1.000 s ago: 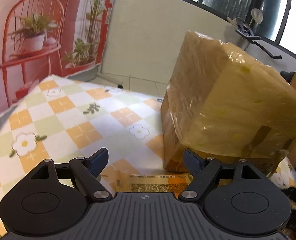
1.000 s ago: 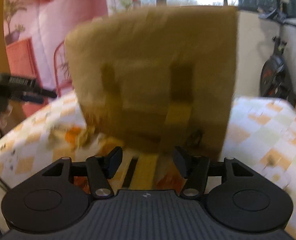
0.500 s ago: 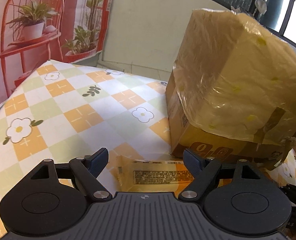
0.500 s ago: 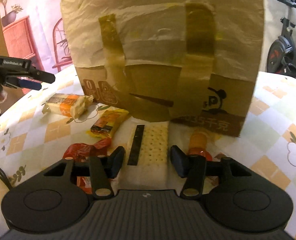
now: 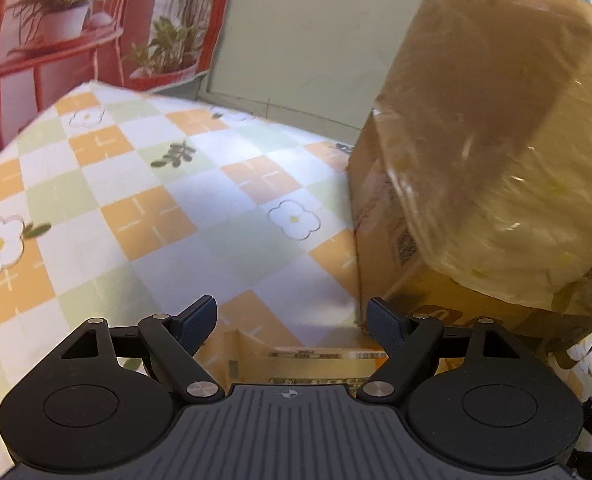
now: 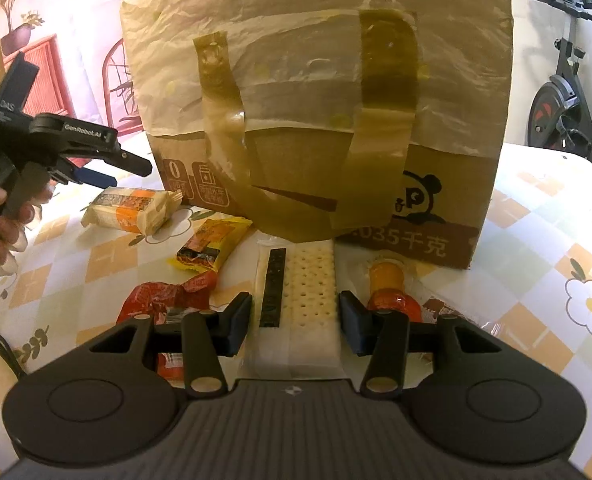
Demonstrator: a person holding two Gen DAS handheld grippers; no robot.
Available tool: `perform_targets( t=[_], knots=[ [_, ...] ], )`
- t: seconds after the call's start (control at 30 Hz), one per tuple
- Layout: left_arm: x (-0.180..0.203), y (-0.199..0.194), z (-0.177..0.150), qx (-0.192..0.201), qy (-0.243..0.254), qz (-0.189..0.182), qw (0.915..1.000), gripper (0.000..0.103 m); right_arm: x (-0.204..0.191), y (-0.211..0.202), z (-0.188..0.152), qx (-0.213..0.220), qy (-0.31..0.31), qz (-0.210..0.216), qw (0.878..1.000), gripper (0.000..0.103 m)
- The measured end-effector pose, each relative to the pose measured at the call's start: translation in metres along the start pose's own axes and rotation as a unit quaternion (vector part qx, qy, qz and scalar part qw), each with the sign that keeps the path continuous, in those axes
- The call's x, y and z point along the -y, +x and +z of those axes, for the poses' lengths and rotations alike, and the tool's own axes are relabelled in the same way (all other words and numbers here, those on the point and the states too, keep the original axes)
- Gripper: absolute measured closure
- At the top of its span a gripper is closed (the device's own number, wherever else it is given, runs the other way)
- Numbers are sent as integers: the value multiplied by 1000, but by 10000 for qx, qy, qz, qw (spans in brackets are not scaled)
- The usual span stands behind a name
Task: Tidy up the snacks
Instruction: 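Withdraw both tools from the box and move the left tool to the yellow cake packet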
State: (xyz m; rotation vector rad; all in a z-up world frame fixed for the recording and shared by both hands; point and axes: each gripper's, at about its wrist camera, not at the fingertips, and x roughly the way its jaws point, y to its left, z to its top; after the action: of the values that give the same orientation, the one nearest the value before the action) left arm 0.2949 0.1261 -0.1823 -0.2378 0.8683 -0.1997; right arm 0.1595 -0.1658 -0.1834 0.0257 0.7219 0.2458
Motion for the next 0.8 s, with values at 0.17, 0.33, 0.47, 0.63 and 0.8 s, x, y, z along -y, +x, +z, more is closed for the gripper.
perform_targets(
  t=[0.17,0.33,0.47,0.63,0.8],
  knots=[
    [-3,-7,-11,24,-69,-49,10000,19,2,0,-1,17,47,39,10000,52],
    [0,-20,-25,-38,-62,-115,9999,19,4,-1,-1,42,130,103,9999,52],
    [12,-30,-43,-72,166,-117,9998,19,7,-3,-1,67,196,160,9997,52],
    [29,-42,-64,-149,357,-280,9989,19,10,-4,-1,87,296,238,9992,52],
    [49,-49,-79,-447,720,-583,9947,19,11,-5,-1,102,341,273,9990,52]
  ],
)
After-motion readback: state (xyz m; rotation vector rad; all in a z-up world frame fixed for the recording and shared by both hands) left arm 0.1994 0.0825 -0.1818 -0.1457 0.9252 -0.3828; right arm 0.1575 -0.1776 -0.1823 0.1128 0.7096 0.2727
